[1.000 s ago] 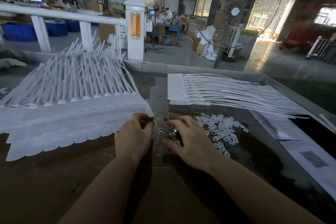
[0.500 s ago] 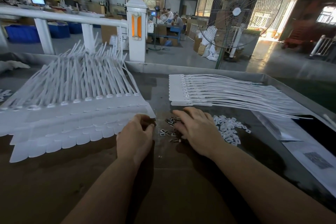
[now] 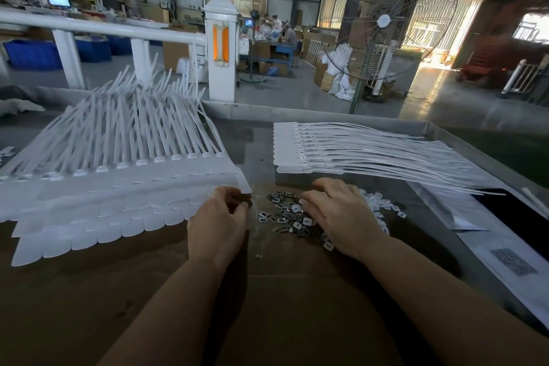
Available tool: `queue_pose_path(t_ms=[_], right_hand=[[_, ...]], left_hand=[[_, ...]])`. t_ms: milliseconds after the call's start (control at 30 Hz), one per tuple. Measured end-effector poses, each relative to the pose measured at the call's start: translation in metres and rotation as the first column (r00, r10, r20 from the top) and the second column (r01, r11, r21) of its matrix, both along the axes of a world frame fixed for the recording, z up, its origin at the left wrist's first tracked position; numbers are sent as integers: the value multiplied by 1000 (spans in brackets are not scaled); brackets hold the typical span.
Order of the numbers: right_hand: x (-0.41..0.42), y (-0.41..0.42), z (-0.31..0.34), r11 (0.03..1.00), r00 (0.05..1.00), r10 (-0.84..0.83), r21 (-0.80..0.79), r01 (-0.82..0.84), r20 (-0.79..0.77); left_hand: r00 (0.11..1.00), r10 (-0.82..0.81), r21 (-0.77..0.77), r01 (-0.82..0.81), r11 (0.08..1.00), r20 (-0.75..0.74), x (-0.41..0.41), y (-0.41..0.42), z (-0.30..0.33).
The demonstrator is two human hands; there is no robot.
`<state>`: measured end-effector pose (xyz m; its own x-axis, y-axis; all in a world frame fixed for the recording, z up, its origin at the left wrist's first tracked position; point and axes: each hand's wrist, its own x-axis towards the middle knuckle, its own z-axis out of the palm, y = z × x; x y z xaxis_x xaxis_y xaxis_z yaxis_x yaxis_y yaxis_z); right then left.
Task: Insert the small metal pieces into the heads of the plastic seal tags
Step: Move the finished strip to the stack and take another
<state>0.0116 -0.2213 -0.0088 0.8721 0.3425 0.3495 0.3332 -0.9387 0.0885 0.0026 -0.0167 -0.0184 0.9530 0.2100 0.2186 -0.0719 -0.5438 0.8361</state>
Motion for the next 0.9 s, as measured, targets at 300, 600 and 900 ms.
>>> queue_pose_path(t_ms=[300, 600, 900], right_hand=[[5, 44, 8, 982, 967, -21, 186, -28, 254], [3, 41, 10, 954, 953, -103, 301, 13, 285], [-7, 32, 11, 805, 981, -151, 592, 51, 121]], left_hand=[[989, 81, -224, -51, 973, 126, 3, 1, 5], [997, 63, -682, -15, 731, 45, 4, 7, 9], [996, 50, -955, 57, 290, 75, 17, 24, 13]])
